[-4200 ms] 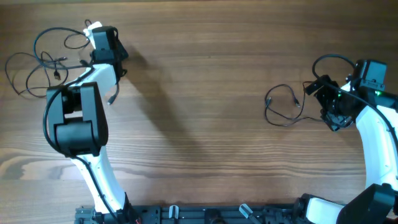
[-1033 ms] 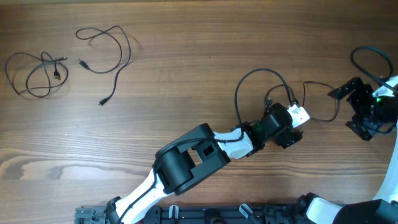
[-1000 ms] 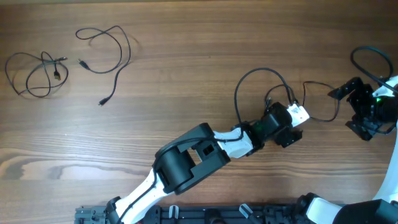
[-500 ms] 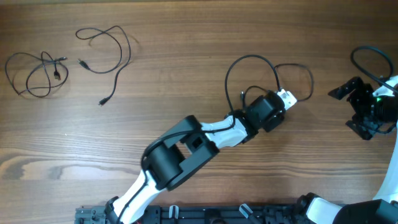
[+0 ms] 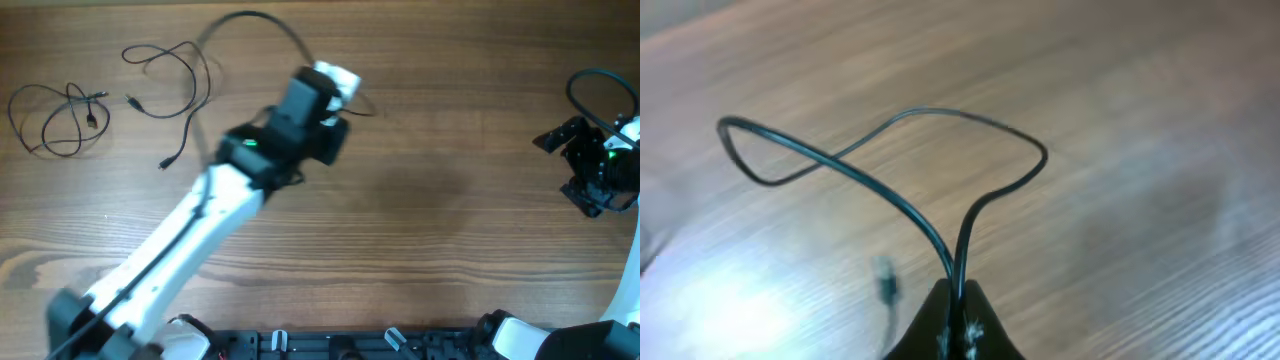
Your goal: Untangle cables
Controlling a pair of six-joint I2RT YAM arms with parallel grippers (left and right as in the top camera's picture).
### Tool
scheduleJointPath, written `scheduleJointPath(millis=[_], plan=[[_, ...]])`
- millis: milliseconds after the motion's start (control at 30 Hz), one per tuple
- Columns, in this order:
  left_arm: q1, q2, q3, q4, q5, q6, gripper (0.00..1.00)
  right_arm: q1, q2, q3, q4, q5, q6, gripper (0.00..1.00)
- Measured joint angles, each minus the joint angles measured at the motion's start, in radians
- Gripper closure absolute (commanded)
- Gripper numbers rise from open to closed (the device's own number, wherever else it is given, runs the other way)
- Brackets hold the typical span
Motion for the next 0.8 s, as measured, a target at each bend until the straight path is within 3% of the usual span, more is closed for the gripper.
scheduleJointPath(millis=[167, 333, 567, 700, 800], plan=[[0.278, -0.216, 0.000, -0.108, 0.019, -0.121, 0.96, 0.000, 0.000, 0.000, 0.013, 0.000, 0.026, 0.00], [0.634, -0.321, 0.000, -0.220, -0.035, -0.413, 0.96, 0.000, 0.000, 0.000, 0.015, 0.000, 0.060, 0.00], [1.075, -0.255, -0.003, -0.334, -0.208, -0.891, 0.96, 0.000, 0.000, 0.000, 0.016, 0.000, 0.079, 0.00], [1.218, -0.158, -0.043, -0.231, -0.237, -1.014, 0.96, 0.004, 0.000, 0.000, 0.015, -0.005, 0.079, 0.00], [1.244, -0.026, -0.072, -0.160, -0.242, -1.049, 0.96, 0.045, 0.000, 0.000, 0.016, -0.008, 0.079, 0.00]])
